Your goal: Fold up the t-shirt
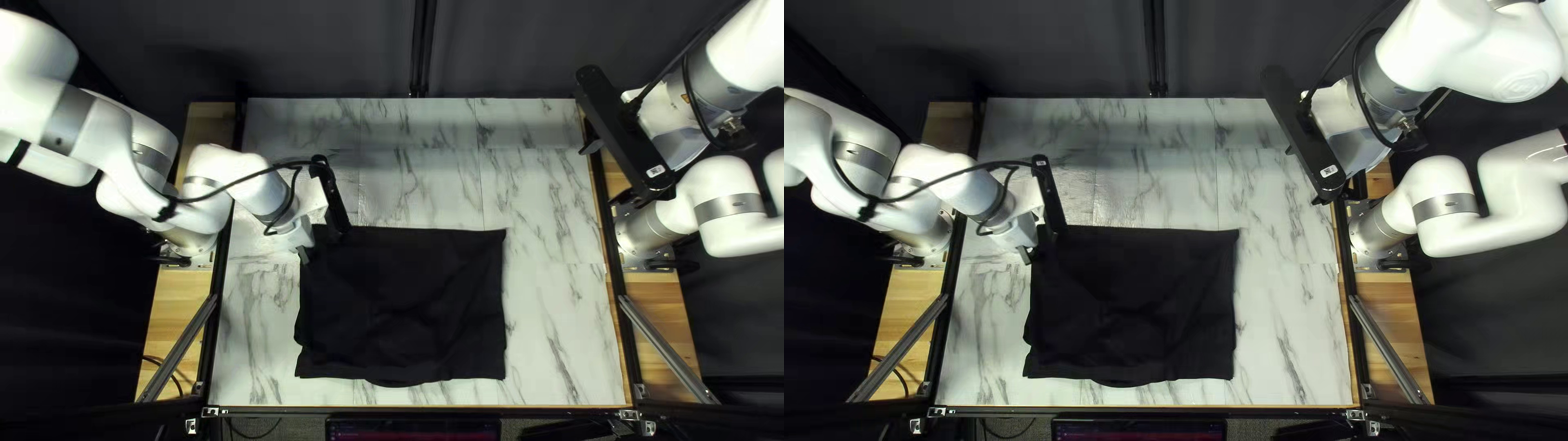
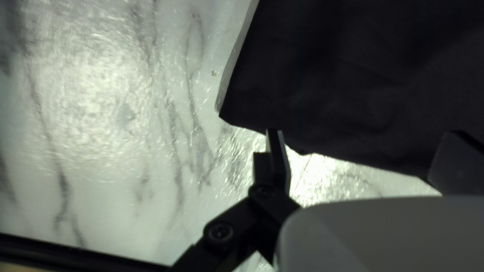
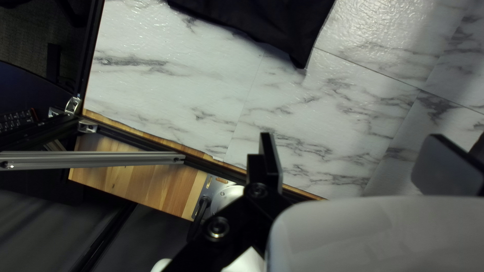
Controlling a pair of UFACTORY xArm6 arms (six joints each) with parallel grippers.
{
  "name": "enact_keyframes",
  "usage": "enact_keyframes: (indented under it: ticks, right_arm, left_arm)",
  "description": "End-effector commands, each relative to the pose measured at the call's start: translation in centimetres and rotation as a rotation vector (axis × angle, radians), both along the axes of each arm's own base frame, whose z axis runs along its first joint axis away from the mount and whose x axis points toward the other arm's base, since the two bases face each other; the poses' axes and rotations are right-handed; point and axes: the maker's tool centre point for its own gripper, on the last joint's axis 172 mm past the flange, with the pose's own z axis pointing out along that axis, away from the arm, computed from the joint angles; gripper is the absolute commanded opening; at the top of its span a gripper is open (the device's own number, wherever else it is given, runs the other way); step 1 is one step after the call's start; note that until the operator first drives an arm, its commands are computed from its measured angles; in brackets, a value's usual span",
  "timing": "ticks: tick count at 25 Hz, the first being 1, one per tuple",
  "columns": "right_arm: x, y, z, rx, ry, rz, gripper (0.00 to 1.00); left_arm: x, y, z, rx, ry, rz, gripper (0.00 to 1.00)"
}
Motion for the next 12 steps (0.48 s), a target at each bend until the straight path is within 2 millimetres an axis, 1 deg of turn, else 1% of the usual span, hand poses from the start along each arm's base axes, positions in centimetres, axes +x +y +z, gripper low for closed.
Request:
enact_keyframes:
  ticks: [1, 3, 6, 7, 8, 11, 12]
  right_arm:
    - [0.0, 0.0, 0.0, 0.000, 0.000, 0.000, 1.00]
    - [0.0, 0.0, 0.0, 0.000, 0.000, 0.000, 1.00]
    - [0.0, 0.0, 0.0, 0.000, 0.000, 0.000, 1.00]
    - [0.0, 0.0, 0.0, 0.000, 0.000, 0.000, 1.00]
    - [0.0, 0.0, 0.0, 0.000, 0.000, 0.000, 1.00]
    - [0.0, 0.0, 0.0, 0.000, 0.000, 0.000, 1.00]
    - [0.0, 0.0, 0.0, 0.000, 0.000, 0.000, 1.00]
  left_arm:
    - [0.0, 0.0, -0.3, 0.000, 0.004, 0.012, 1.00]
    - [-0.2, -0.4, -0.1, 0.002, 0.009, 0.006, 1.00]
    - [-0.3, -2.7, 0.7, 0.022, 0.015, -0.077, 1.00]
    - [-0.2, -4.1, 0.9, 0.021, 0.010, -0.113, 1.00]
    - [-0.2, -4.8, 0.9, 0.020, 0.007, -0.136, 1.00]
    - [-0.3, -9.5, 1.1, 0.009, -0.007, -0.289, 1.00]
    - [-0.3, -10.6, 1.0, 0.005, -0.009, -0.345, 1.00]
